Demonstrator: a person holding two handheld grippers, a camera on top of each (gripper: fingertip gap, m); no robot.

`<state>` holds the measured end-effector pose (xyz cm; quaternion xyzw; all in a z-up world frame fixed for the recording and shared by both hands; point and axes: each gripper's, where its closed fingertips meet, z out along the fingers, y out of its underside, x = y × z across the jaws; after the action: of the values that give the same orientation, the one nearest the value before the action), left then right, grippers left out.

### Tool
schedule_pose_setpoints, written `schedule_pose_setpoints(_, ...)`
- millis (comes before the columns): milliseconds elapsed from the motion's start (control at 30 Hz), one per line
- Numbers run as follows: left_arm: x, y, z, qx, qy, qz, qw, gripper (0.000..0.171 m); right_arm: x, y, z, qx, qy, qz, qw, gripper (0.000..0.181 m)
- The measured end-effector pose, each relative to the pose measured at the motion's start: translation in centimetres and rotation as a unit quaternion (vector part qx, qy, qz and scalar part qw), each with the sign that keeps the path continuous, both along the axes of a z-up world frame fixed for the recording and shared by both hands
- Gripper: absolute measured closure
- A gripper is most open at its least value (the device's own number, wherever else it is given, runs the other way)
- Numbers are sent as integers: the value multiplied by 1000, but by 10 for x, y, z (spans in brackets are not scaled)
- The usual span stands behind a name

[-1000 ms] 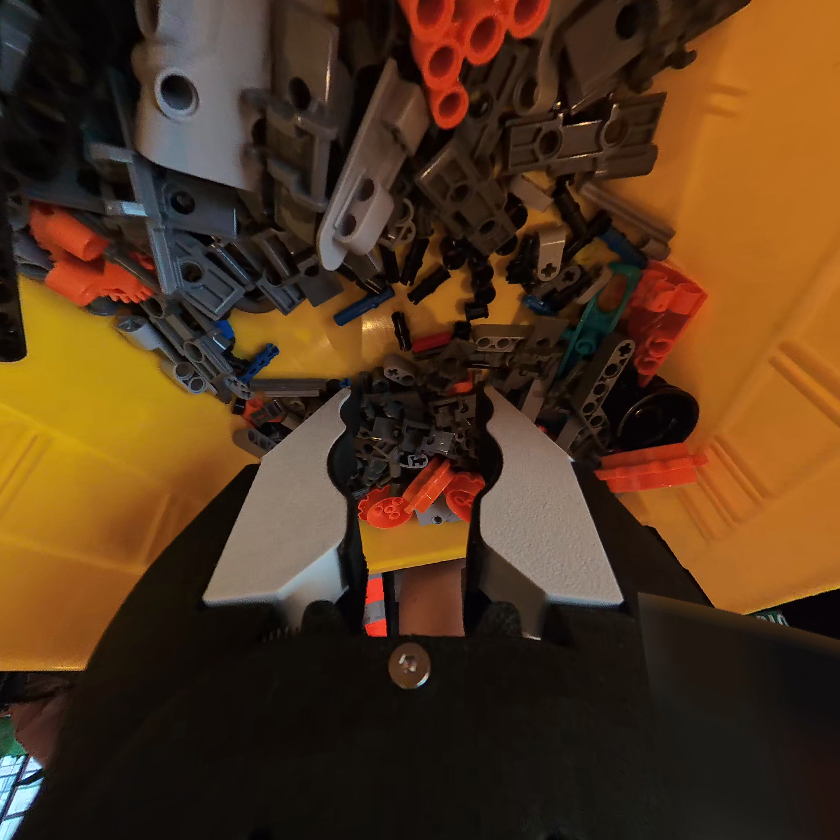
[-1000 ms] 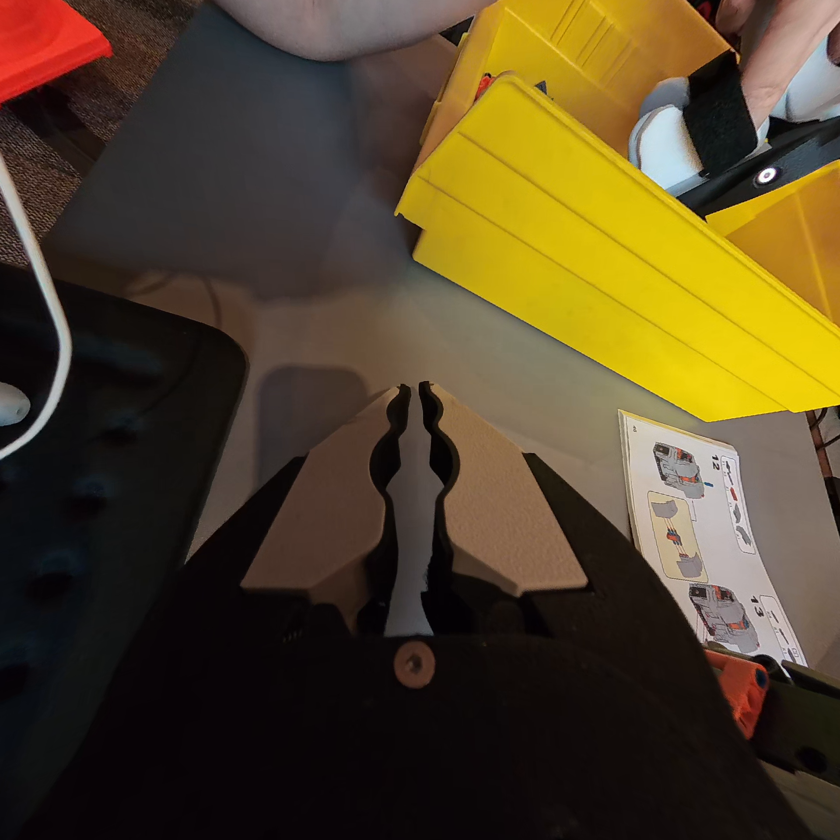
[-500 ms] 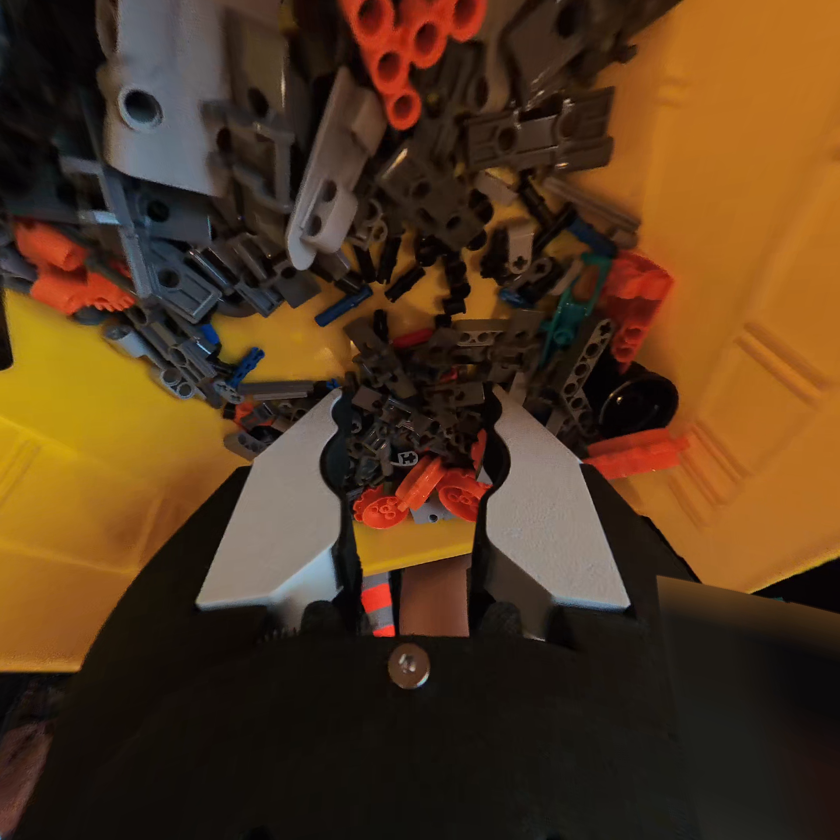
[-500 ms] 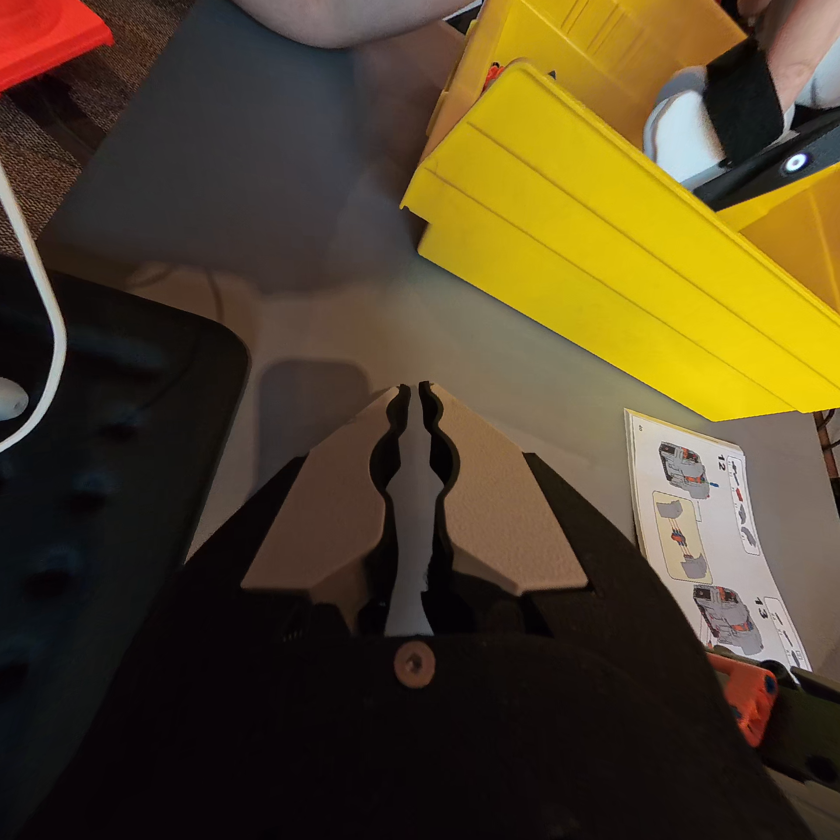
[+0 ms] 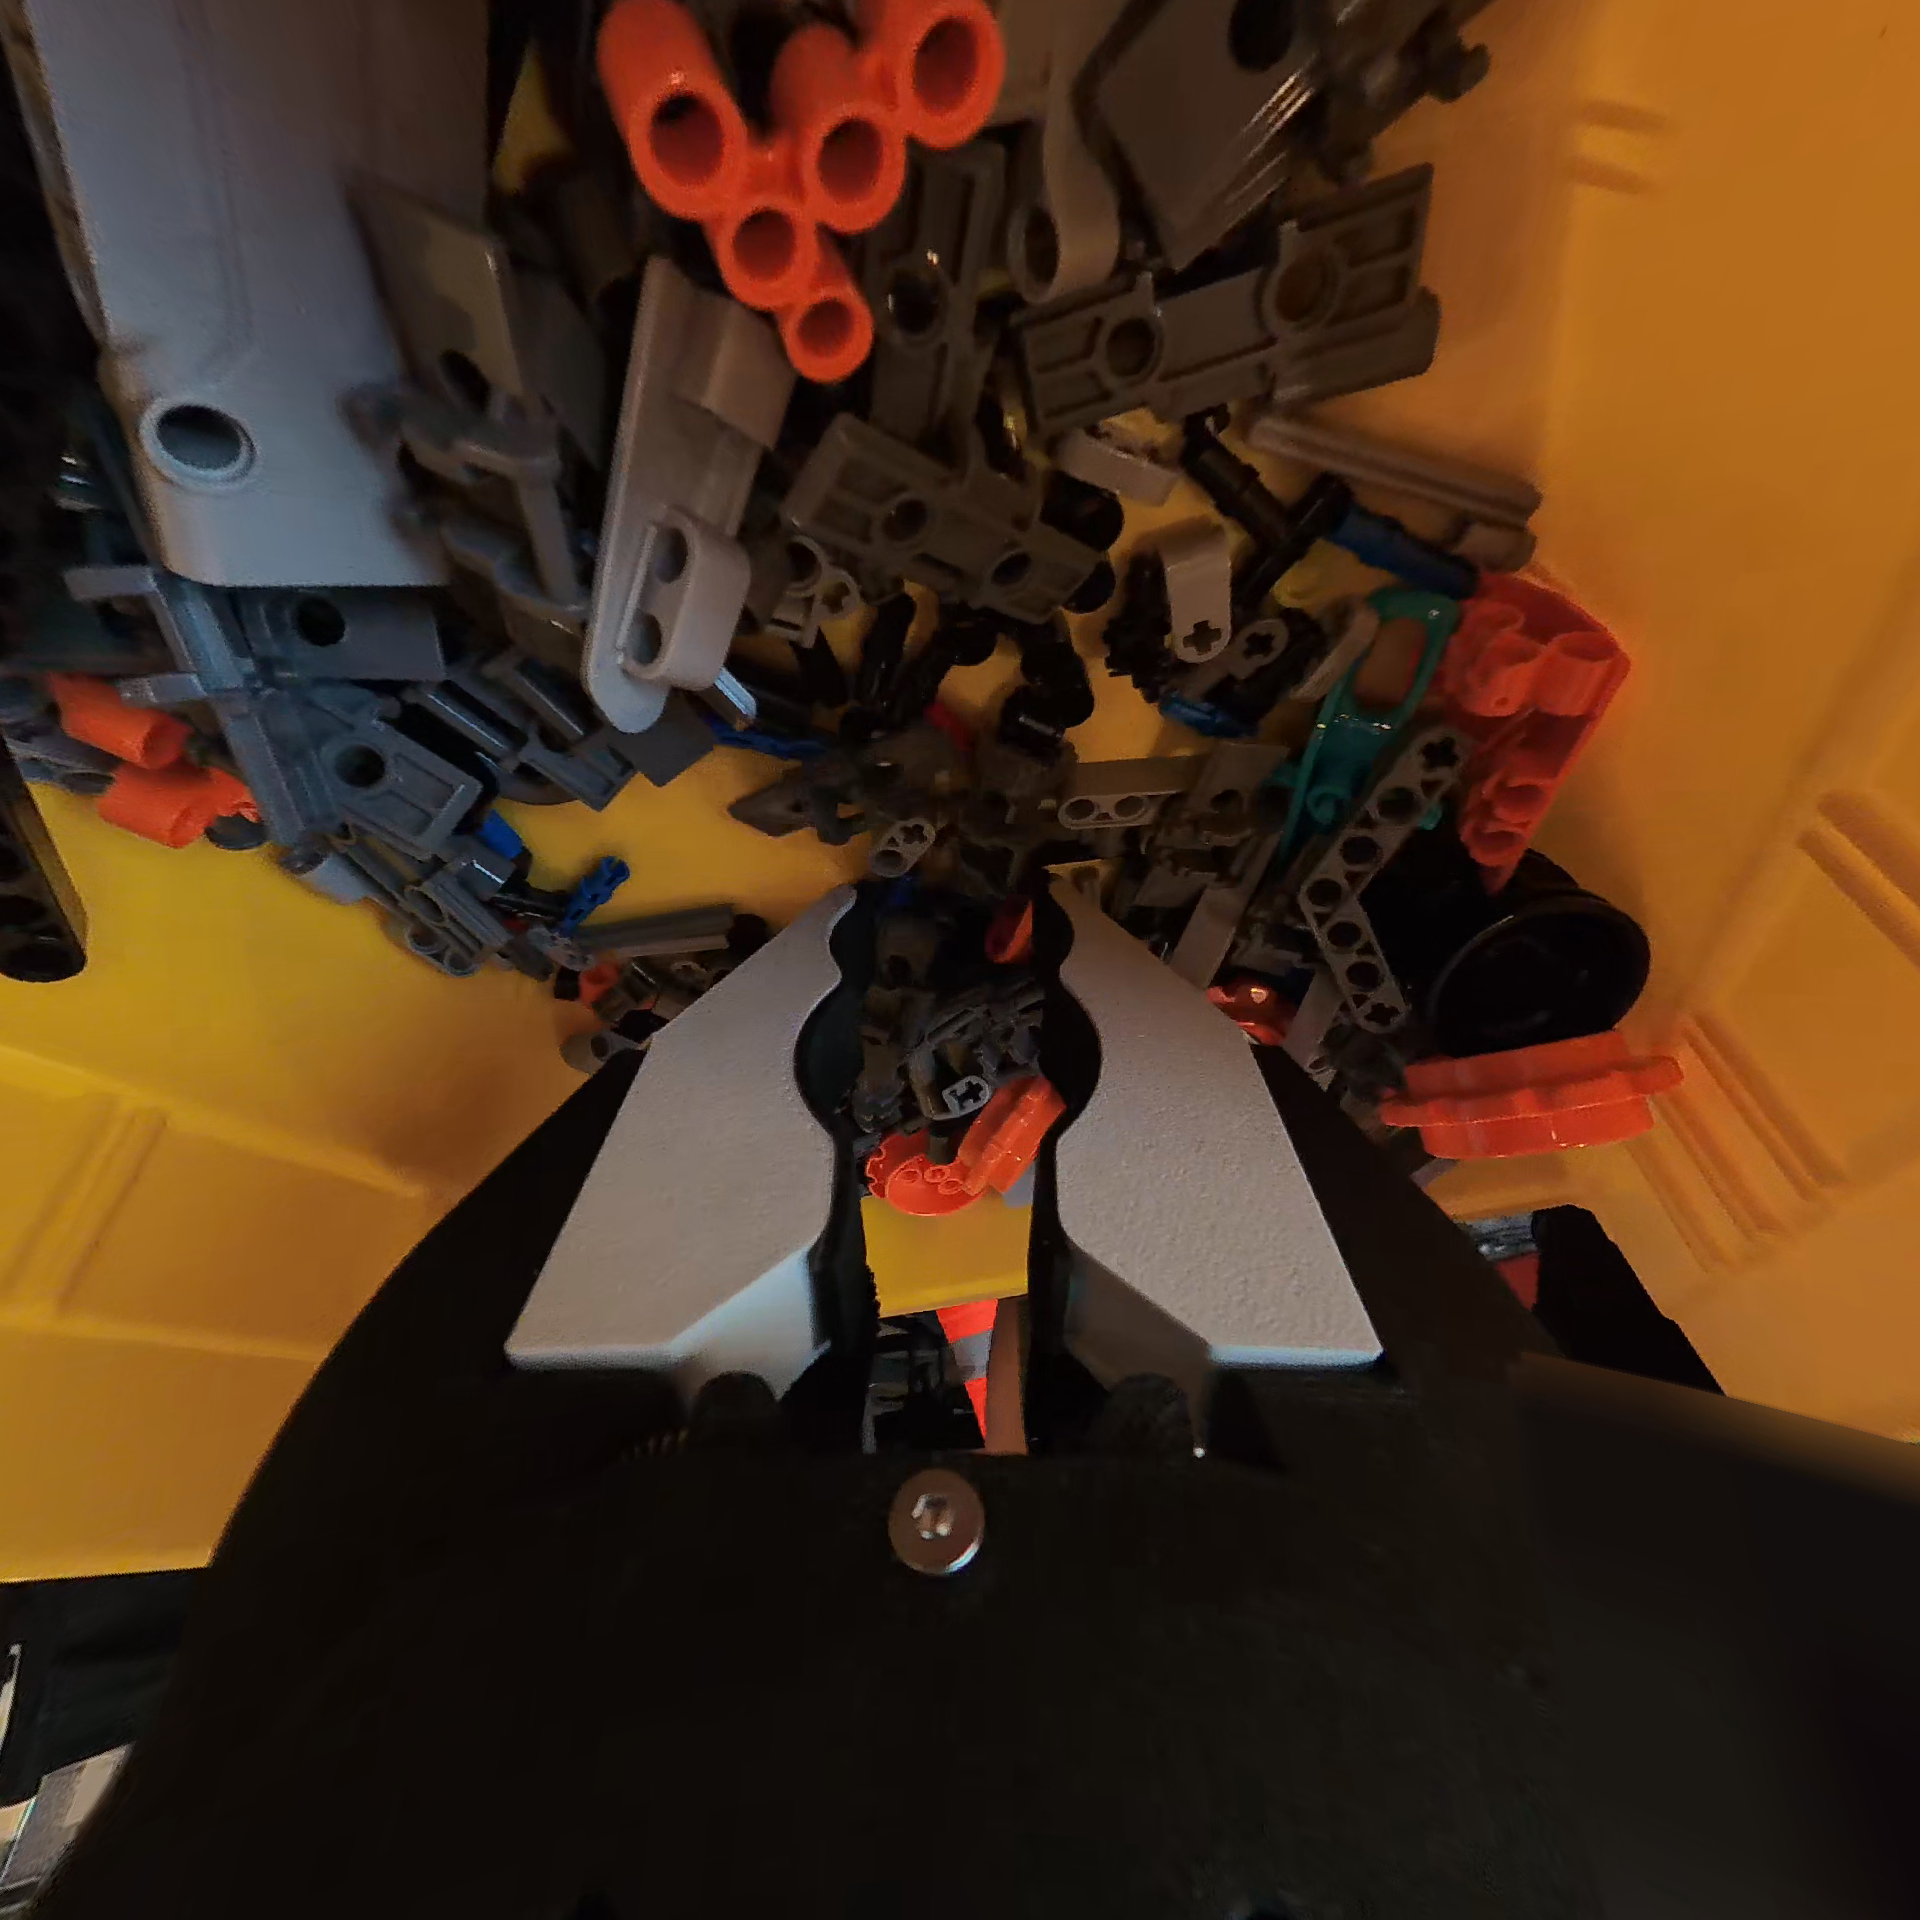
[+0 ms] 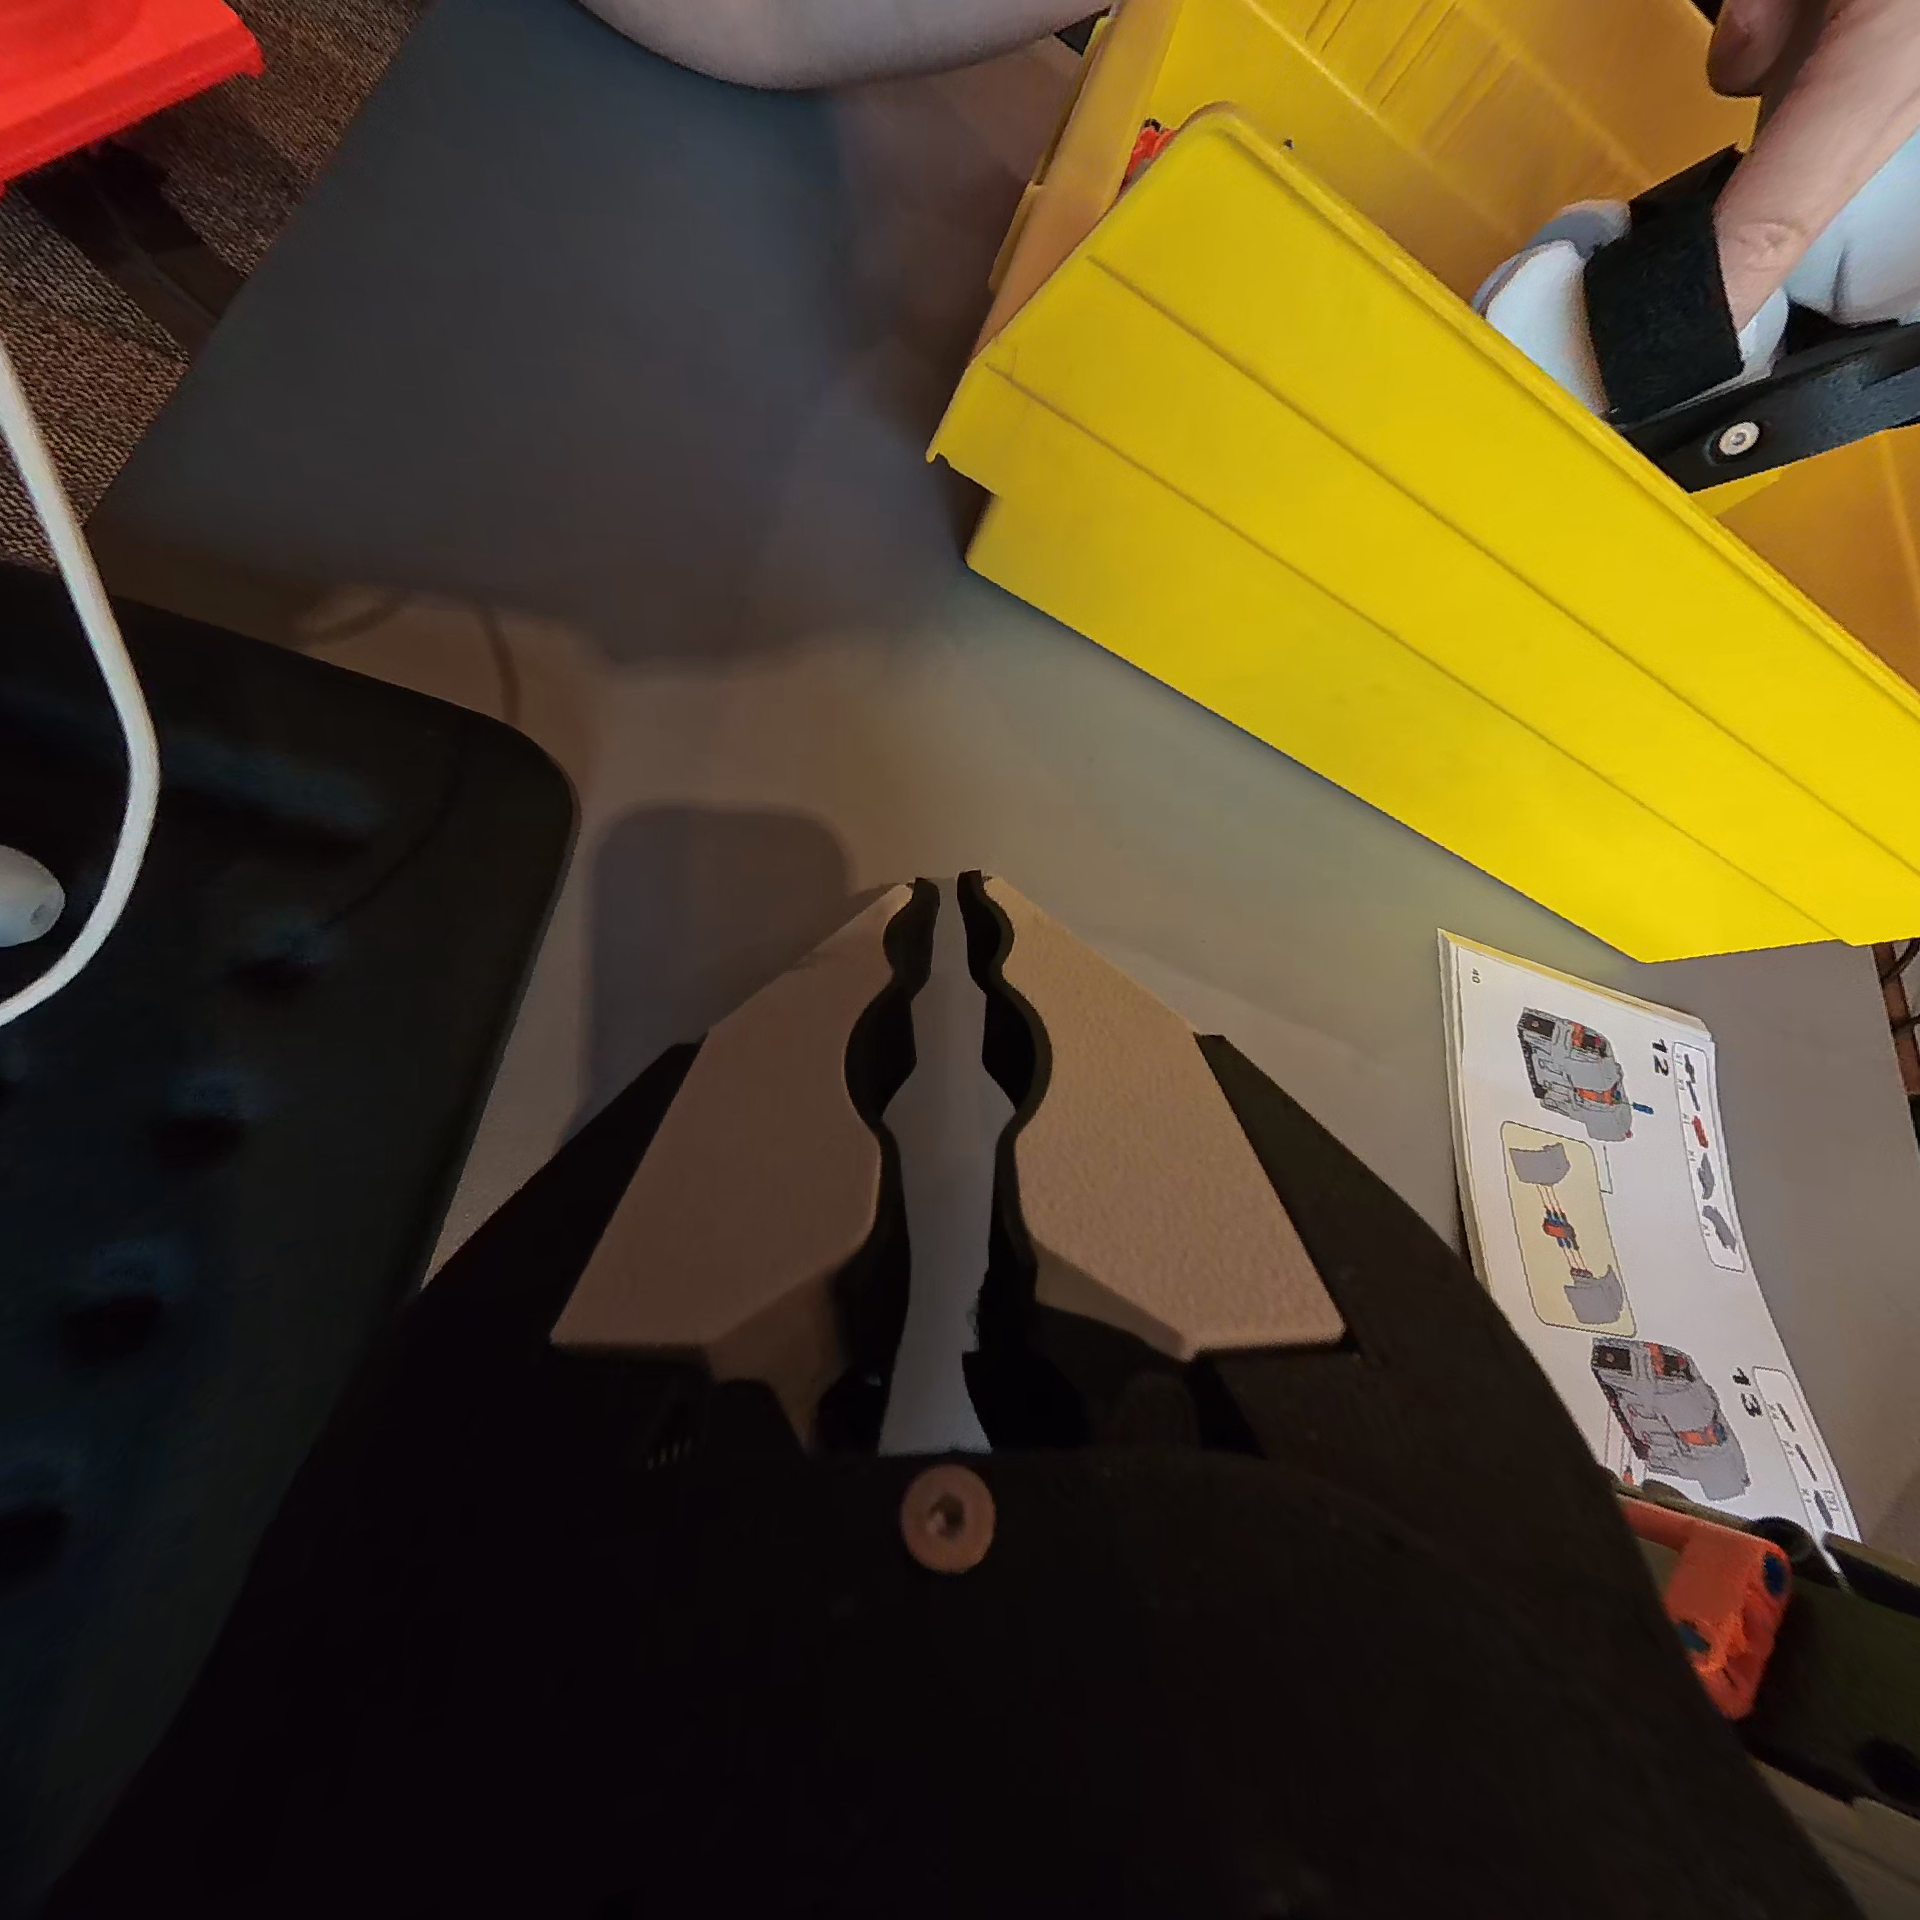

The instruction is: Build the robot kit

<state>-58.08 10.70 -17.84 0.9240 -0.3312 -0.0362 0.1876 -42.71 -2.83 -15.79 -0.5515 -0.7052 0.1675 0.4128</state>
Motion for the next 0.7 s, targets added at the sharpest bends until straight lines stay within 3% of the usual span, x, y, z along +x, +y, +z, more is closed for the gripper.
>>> schedule_pose_setpoints(67,1,1,1,4,-5,-2,1000,148,0,0,0,0,-1,0,1000,177)
schedule_pose_setpoints(133,4,5,5,15,-16,-5,1000,168,0,0,-1,-1,-1,1,1000,177)
schedule_pose_setpoints(700,22,54,42,155,-119,29,980,171,0,-1,-4,-4,-6,3,1000,177)
